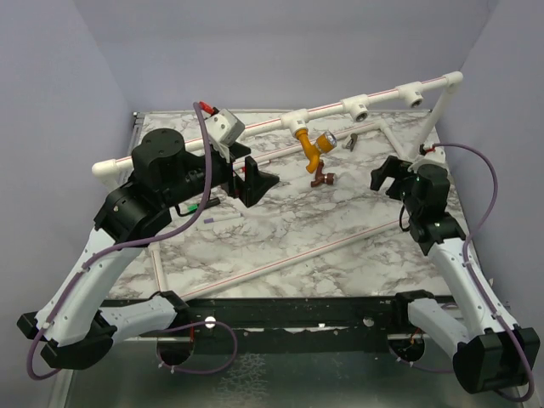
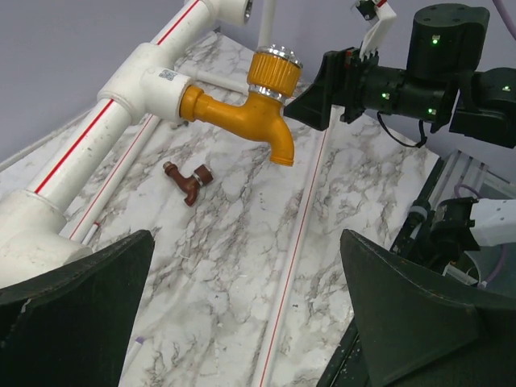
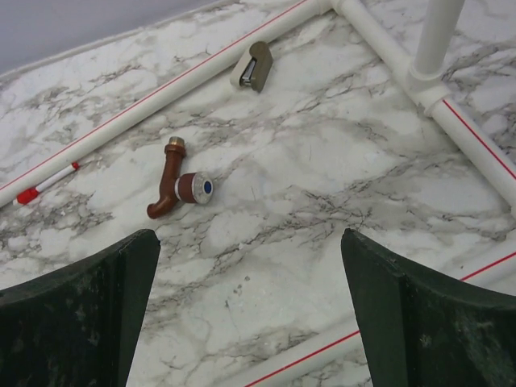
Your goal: Install the water faucets
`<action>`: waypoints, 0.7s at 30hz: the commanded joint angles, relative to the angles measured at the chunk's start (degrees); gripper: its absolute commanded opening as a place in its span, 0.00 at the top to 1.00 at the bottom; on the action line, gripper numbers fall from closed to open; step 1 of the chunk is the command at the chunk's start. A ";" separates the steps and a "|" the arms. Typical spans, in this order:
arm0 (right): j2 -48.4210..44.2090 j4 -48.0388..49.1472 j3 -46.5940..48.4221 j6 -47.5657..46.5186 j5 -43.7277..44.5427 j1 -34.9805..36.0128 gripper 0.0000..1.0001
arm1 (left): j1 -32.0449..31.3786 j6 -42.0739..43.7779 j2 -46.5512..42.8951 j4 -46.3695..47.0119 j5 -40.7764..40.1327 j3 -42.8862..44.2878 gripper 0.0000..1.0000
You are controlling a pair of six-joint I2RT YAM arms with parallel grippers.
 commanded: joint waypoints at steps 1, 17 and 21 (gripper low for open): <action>-2.03 -8.83 1.95 4.16 -3.08 -0.17 0.00 | -0.16 1.81 -1.43 0.69 0.57 -1.79 0.01; 4.51 -3.96 -2.92 4.26 -19.87 -0.09 0.07 | -0.16 -1.00 -1.86 -1.91 -9.82 -7.11 0.01; 6.81 -3.92 -3.19 5.46 -19.79 0.02 0.10 | -0.15 -3.54 0.48 -3.96 -13.72 -6.45 0.01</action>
